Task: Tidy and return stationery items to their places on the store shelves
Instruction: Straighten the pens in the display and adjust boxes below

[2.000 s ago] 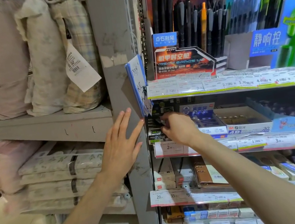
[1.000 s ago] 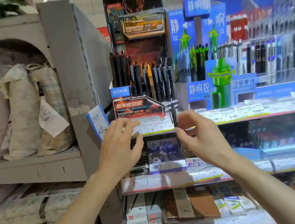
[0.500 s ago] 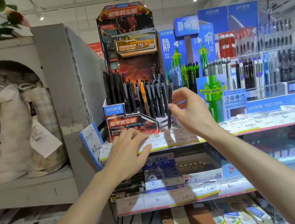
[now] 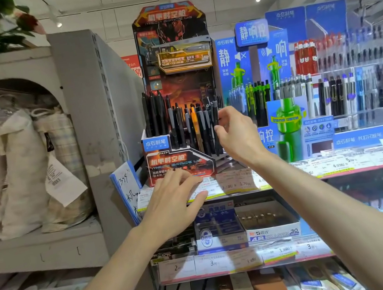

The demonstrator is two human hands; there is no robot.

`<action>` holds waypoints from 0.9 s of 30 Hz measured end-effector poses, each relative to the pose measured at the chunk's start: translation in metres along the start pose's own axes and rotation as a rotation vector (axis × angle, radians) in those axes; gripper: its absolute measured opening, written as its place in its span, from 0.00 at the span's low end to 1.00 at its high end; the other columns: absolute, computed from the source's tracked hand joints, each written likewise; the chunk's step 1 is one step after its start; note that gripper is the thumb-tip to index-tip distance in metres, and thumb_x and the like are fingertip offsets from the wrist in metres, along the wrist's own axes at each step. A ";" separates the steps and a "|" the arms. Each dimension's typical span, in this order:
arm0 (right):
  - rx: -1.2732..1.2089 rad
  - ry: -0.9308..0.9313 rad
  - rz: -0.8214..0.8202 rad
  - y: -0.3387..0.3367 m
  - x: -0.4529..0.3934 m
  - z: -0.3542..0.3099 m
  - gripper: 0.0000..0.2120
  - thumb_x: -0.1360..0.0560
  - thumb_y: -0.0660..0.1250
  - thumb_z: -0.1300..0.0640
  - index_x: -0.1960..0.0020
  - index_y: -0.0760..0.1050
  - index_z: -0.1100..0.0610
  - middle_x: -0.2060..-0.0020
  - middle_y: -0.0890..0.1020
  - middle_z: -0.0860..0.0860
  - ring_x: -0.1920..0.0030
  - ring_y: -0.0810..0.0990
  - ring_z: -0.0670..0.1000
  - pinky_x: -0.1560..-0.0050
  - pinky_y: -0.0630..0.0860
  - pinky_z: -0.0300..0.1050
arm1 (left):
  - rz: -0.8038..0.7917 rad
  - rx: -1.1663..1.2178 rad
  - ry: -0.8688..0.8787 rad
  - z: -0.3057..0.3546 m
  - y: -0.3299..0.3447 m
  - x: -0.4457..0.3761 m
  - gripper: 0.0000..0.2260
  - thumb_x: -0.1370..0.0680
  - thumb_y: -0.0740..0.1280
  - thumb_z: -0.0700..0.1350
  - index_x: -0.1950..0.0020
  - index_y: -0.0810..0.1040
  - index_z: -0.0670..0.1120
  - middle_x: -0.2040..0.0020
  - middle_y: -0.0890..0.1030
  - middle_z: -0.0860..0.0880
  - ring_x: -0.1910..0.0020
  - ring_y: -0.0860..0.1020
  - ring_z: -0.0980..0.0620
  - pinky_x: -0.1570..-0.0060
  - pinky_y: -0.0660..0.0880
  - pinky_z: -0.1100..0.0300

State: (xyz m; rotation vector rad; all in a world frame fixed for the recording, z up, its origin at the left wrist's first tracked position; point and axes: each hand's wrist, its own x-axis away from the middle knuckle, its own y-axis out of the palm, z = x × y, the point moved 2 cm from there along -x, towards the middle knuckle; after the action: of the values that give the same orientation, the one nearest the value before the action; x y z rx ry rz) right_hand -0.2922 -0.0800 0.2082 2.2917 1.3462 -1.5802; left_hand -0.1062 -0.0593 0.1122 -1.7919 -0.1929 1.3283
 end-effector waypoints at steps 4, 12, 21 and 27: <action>0.030 0.021 -0.035 0.002 -0.007 -0.001 0.15 0.19 0.62 0.58 0.33 0.71 0.59 0.44 0.83 0.53 0.44 0.80 0.55 0.40 0.72 0.51 | 0.009 0.007 0.003 0.000 0.000 0.000 0.18 0.20 0.59 0.59 0.34 0.74 0.54 0.42 0.72 0.56 0.43 0.69 0.56 0.44 0.66 0.58; 0.075 0.091 -0.103 0.020 -0.014 0.005 0.15 0.21 0.62 0.60 0.34 0.72 0.60 0.43 0.82 0.57 0.43 0.79 0.58 0.46 0.74 0.50 | 0.003 0.020 -0.001 -0.003 0.003 0.000 0.18 0.20 0.58 0.60 0.34 0.74 0.55 0.43 0.72 0.56 0.44 0.68 0.56 0.44 0.65 0.59; 0.158 0.130 -0.083 0.030 -0.014 0.007 0.10 0.20 0.63 0.62 0.39 0.73 0.61 0.48 0.82 0.59 0.47 0.79 0.60 0.52 0.73 0.50 | 0.005 0.043 -0.009 -0.004 0.003 0.000 0.19 0.20 0.58 0.60 0.33 0.74 0.55 0.43 0.72 0.57 0.43 0.68 0.57 0.45 0.64 0.60; 0.175 0.142 -0.075 0.030 -0.014 0.005 0.09 0.21 0.64 0.61 0.41 0.74 0.61 0.50 0.83 0.58 0.47 0.80 0.60 0.51 0.73 0.50 | 0.003 0.047 -0.009 -0.003 0.002 0.000 0.18 0.20 0.59 0.60 0.33 0.74 0.54 0.42 0.73 0.56 0.42 0.68 0.56 0.43 0.67 0.57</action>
State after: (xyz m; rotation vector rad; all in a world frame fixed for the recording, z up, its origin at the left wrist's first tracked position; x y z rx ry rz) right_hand -0.2772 -0.1100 0.2042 2.5269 1.3906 -1.6469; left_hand -0.1043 -0.0626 0.1109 -1.7481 -0.1630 1.3323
